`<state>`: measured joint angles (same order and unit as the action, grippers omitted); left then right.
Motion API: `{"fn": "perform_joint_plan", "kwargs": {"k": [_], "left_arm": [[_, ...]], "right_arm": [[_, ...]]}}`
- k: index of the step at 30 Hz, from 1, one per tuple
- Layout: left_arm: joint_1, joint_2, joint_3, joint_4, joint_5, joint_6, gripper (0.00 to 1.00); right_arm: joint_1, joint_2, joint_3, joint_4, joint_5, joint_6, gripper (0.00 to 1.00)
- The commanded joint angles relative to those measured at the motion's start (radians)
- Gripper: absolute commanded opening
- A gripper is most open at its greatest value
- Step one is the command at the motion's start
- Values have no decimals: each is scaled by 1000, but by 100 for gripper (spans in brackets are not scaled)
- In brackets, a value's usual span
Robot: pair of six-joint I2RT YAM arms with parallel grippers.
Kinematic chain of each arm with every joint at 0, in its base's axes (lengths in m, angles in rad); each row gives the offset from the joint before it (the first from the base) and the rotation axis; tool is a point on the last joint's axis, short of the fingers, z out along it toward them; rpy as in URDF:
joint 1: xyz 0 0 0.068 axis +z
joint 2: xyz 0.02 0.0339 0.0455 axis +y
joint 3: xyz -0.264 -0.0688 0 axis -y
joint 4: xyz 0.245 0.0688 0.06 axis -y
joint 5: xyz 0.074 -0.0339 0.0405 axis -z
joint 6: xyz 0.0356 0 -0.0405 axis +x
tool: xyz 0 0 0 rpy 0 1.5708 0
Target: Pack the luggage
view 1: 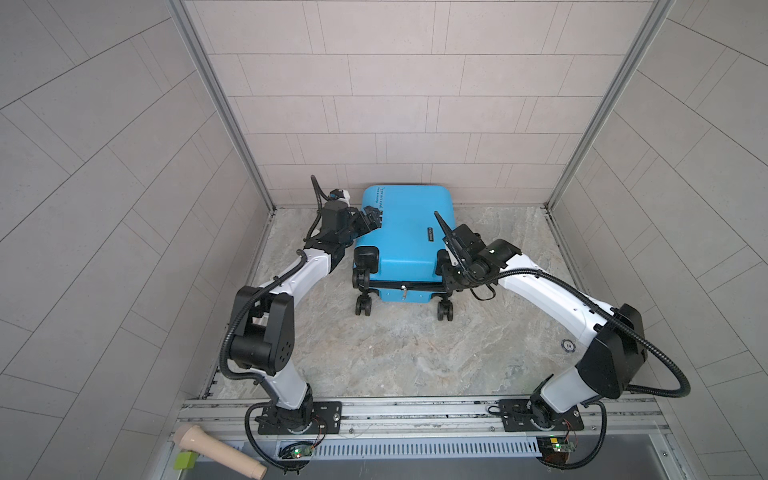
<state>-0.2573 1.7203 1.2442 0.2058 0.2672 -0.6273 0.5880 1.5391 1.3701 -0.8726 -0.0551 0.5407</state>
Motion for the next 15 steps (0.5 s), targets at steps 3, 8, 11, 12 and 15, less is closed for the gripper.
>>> {"fn": "perform_joint_plan", "kwargs": {"k": [3,8,11,12,15], "left_arm": [[-77,92,90,-36,65,32,90],[-78,-25,85,-123,-51,120,89],[-92,-167,54,-218,-141,187,86],[-109,-225,36,-256,-183,220,85],[-186,-399,-49,-333,-302,281,85]], "right_arm": [[1,-66,-31,38,-107,-75,34],[-32,-88,-66,77,-160,-44,34],[-33,-102,-63,102,-191,-28,27],[-34,-105,-58,108,-202,-20,24],[-34,-111,-37,122,-224,-1,19]]}}
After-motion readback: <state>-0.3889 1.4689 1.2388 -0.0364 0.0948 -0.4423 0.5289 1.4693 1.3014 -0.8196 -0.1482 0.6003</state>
